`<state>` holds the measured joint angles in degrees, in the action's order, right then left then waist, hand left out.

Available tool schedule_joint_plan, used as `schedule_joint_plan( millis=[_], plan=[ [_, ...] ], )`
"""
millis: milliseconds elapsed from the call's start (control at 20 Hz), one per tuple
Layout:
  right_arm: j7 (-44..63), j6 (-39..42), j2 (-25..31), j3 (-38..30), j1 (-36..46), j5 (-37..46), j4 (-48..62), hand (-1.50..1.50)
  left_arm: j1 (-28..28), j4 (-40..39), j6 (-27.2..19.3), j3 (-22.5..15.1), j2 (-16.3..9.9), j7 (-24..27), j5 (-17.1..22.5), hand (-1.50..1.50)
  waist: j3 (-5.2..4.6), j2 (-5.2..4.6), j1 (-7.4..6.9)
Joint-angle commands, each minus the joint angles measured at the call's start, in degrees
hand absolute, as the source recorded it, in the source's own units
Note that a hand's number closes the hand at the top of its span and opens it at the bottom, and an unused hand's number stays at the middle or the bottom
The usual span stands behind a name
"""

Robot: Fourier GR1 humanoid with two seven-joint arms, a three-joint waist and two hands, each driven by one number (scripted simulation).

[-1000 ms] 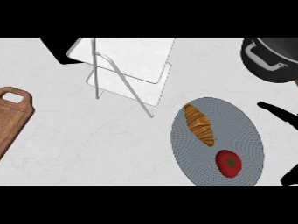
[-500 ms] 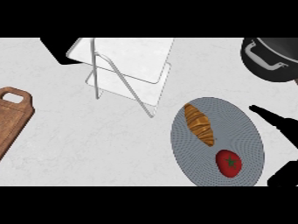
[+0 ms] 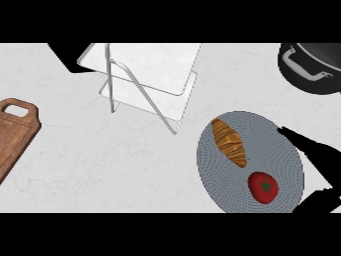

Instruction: Pick the tomato from the placemat and place it in the tiered shelf

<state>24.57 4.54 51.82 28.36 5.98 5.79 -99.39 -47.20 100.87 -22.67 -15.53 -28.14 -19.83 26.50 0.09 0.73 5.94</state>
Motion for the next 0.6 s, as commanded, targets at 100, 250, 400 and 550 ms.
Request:
schedule_joint_plan(
  millis=[100,250,400,550],
  plan=[
    [3.50,-2.81,-2.05,3.17,-0.86,5.13,-0.49,-1.50,16.55,5.43,2.34,3.06,0.26,6.26,-2.03,0.00,-0.42,0.15,1.27],
    [2.92,-4.42,-3.22,2.79,0.07,6.66,1.44,-1.50,17.25,5.91,2.30,2.90,0.37,6.22,-1.52,0.00,-0.25,-0.29,0.38],
    [3.29,-6.06,-5.70,4.24,-0.27,7.89,0.97,-1.50,17.50,5.14,2.48,3.34,-0.63,6.45,-1.55,0.00,-0.30,-0.16,0.65],
    [2.84,-6.94,-6.93,4.11,-0.11,7.96,1.34,-1.50,17.78,5.44,2.21,2.87,-0.32,6.50,-1.18,0.00,-0.24,-0.25,0.48]
  ],
)
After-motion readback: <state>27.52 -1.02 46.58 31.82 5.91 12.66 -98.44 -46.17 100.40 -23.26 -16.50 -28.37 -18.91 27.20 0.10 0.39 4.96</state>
